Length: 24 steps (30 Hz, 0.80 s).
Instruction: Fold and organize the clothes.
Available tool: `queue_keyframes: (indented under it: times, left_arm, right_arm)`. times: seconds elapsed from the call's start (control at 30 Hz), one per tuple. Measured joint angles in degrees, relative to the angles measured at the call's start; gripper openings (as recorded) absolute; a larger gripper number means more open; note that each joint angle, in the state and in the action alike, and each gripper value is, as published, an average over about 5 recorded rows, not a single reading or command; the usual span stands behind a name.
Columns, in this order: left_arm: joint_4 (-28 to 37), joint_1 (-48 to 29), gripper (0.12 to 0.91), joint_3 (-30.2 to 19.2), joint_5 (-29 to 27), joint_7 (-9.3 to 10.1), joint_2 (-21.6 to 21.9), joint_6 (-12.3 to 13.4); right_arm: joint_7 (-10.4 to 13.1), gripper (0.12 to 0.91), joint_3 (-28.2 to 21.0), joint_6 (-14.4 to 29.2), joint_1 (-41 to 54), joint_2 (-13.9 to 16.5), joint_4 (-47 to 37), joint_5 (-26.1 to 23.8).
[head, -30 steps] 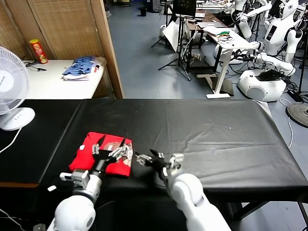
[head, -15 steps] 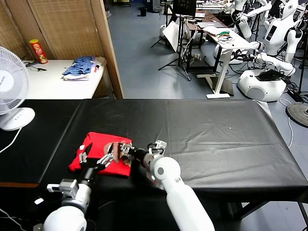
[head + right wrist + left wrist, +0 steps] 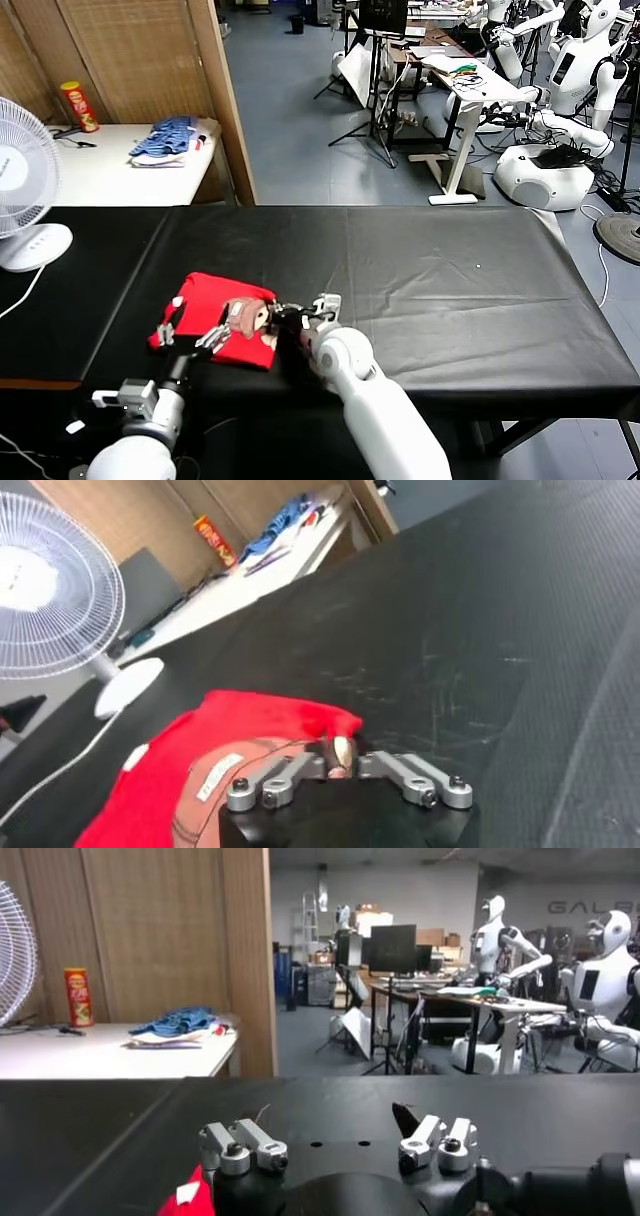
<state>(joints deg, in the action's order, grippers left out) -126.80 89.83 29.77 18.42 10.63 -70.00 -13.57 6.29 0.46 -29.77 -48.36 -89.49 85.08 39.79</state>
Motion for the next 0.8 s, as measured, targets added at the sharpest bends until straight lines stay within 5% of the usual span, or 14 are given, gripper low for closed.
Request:
queue_keyframes:
  times: [0.2,0.37,0.47,0.63,0.8]
  left_arm:
    - [0.28,0.62,0.798,0.29,-0.19,0.00,-0.33,0.70]
    - [0.64,0.72,0.798,0.11,-0.33,0.00,-0.62,1.13]
    - [0.68,0.86,0.798,-0.03,-0.33,-0.02,-0.78,1.24]
    - [0.68,1.49,0.798,-0.07,-0.32,-0.02,-1.01,1.71]
    - [0.68,1.97,0.798,0.01,-0.31,-0.01,-1.08,2.25]
  right_arm:
    - [-7.36,0.146,-1.45,7.94,-0.24,2.70,-0.45,-15.33]
    - [-15.02,0.146,-2.80,19.32,0.58,8.10,-0.86,-33.70]
    - [-18.24,0.146,-3.40,24.49,1.44,12.03,-1.46,-40.28]
    - [-21.00,0.146,-4.09,31.89,3.67,19.31,-2.50,-44.72]
    - [-20.19,0.237,-3.31,37.32,4.25,25.37,-1.68,-46.15]
